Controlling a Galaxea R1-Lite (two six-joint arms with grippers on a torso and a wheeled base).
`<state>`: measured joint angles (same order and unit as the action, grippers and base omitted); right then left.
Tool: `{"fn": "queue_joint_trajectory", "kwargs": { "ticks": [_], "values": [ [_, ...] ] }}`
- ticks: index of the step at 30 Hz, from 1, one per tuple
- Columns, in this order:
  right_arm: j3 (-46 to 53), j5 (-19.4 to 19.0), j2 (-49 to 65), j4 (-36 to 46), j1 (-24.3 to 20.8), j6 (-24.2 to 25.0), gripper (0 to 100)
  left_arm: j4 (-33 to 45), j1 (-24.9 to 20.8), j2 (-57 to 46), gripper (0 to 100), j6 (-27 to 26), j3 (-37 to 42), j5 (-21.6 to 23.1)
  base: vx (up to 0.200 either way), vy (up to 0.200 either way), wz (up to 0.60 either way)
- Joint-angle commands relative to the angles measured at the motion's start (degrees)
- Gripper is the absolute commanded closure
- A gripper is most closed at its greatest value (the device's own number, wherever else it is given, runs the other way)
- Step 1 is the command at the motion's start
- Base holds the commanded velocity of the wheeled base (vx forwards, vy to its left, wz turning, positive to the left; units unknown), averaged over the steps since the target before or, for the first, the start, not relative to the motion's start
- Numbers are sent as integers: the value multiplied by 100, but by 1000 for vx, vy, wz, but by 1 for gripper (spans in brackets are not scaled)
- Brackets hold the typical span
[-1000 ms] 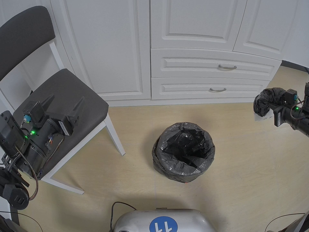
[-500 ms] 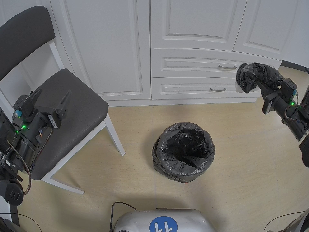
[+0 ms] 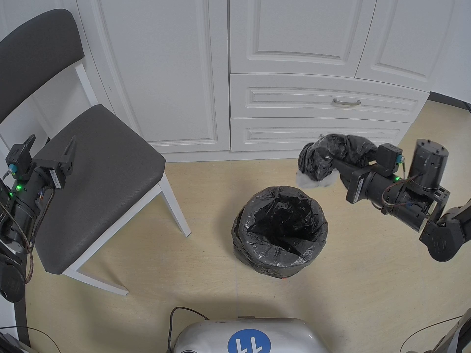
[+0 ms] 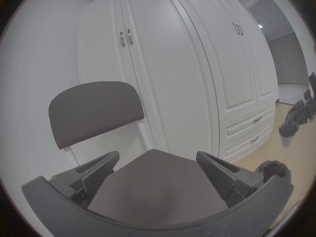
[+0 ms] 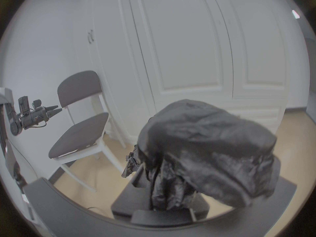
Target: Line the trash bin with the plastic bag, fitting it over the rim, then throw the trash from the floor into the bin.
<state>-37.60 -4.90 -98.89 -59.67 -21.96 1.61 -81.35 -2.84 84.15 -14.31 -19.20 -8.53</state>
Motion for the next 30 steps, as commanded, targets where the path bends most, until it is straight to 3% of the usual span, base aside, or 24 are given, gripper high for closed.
{"fn": "queue_joint_trajectory", "kwargs": {
  "ticks": [1, 3, 6, 10, 12, 15, 23, 30],
  "values": [
    [-995, -20, -139, 1432, -134, 911, 100, -4, 205, -83, 0, -54, 30, 133, 0, 0, 0],
    [-1821, -64, -139, 2838, -142, 1834, 100, -13, 205, -74, 0, -54, 48, 133, 0, 0, 0],
    [-2744, -143, -306, 4315, -142, 2643, 100, -4, 205, -74, 0, -54, 92, 141, 0, 0, 0],
    [-3474, -468, -623, 5291, -98, 3188, 100, -13, 205, -74, 0, -72, 180, 185, 0, 0, 0],
    [-3746, -881, -939, 5625, -28, 3469, 100, -4, 196, -66, 0, -63, 189, 300, 0, 0, 0],
    [-3737, -1153, -1335, 5598, 51, 3443, 100, -4, 205, -74, 0, -63, 197, 326, 0, 0, 0],
    [-3852, -1153, -2442, 5510, 156, 3170, 100, -4, 205, -66, 0, -63, 206, 335, 0, 0, 0],
    [-3720, -1189, -2574, 5282, 411, 2854, 100, 5, 205, -48, 0, -63, 206, 335, 0, 0, 0]
  ]
}}
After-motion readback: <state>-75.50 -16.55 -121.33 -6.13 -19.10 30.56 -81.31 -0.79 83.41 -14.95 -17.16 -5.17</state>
